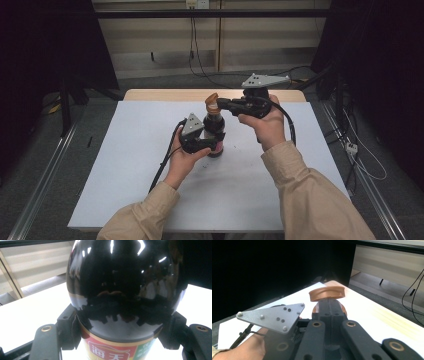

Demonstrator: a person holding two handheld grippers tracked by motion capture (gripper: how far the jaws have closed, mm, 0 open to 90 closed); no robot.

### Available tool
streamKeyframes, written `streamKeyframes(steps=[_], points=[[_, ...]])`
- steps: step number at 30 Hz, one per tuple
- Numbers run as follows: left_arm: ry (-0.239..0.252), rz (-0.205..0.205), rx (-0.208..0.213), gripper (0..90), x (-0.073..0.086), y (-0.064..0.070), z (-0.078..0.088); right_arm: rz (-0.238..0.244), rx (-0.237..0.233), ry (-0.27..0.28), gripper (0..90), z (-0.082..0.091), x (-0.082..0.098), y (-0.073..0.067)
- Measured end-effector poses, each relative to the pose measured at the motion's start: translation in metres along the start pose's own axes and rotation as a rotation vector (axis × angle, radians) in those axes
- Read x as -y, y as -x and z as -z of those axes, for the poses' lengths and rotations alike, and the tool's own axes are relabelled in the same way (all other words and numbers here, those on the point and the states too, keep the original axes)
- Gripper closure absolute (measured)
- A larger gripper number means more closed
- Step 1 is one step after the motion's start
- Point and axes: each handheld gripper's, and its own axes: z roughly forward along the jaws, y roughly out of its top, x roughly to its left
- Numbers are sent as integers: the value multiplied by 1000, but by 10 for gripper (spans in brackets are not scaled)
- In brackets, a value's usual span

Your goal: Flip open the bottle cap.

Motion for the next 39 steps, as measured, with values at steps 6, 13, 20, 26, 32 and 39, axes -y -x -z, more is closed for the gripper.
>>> streamKeyframes(steps=[6,13,20,26,32,39], points=[[4,2,-4,313,0,1,-1,-3,-2,12,900,-2,-4,0],[-3,-11,-10,310,-1,4,0,-16,-13,38,900,-8,-9,-3],[2,21,-8,296,0,0,2,-27,-18,65,900,-2,-2,0],[-25,11,15,248,-3,-3,9,-31,-13,97,646,14,18,2],[-37,19,31,232,-5,-3,15,-38,-9,118,586,18,30,1],[-38,16,22,225,-7,-5,22,-30,-1,120,519,15,26,-2]])
